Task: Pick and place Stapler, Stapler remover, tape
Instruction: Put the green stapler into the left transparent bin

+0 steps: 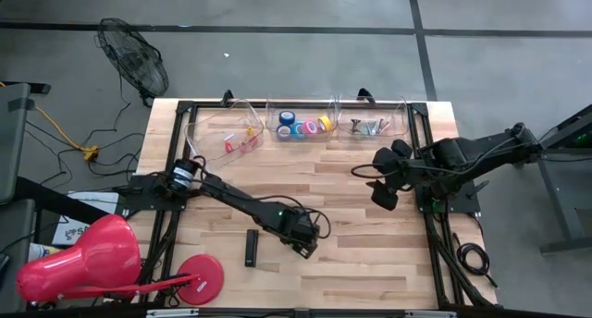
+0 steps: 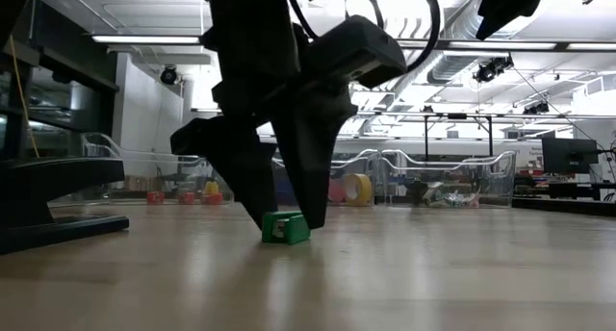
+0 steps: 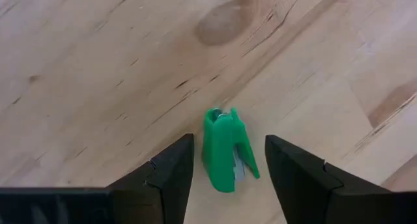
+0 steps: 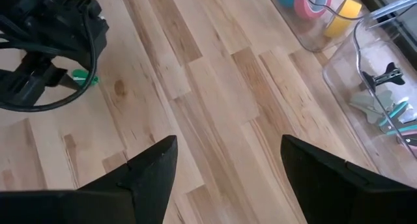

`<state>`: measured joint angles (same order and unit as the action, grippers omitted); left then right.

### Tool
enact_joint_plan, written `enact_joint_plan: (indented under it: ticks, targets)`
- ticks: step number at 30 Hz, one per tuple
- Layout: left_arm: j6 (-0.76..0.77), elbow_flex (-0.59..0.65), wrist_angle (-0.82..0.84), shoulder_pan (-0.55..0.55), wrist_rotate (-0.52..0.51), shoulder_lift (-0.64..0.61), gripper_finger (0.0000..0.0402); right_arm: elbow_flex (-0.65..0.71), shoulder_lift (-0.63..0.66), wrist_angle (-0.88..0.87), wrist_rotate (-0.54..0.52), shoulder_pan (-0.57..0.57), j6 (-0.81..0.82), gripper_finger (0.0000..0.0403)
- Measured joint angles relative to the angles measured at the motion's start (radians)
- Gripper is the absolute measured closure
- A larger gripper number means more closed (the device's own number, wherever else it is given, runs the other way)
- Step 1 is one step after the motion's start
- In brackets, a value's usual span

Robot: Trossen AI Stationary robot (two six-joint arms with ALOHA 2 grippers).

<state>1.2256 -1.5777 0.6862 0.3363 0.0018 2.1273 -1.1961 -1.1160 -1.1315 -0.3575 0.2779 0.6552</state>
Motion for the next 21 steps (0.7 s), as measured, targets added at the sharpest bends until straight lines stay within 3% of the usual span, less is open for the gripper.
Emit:
enact_joint_plan:
  ticks: [7, 17, 21]
  targets:
    - [-0.006, -0.002, 0.031, 0.005, -0.037, 0.007, 0.0228, 0.0, 0.0, -0.001, -0.001, 0.0, -0.002, 0.0139]
    - [-0.058, 0.0, 0.057, 0.004, -0.014, 0.011, 0.0345, 0.0, 0.0, -0.003, -0.007, 0.0, -0.007, 0.0139]
    - [-0.09, 0.001, 0.058, 0.004, -0.012, 0.005, 0.0348, 0.0, 0.0, -0.005, -0.007, 0.0, -0.009, 0.0139]
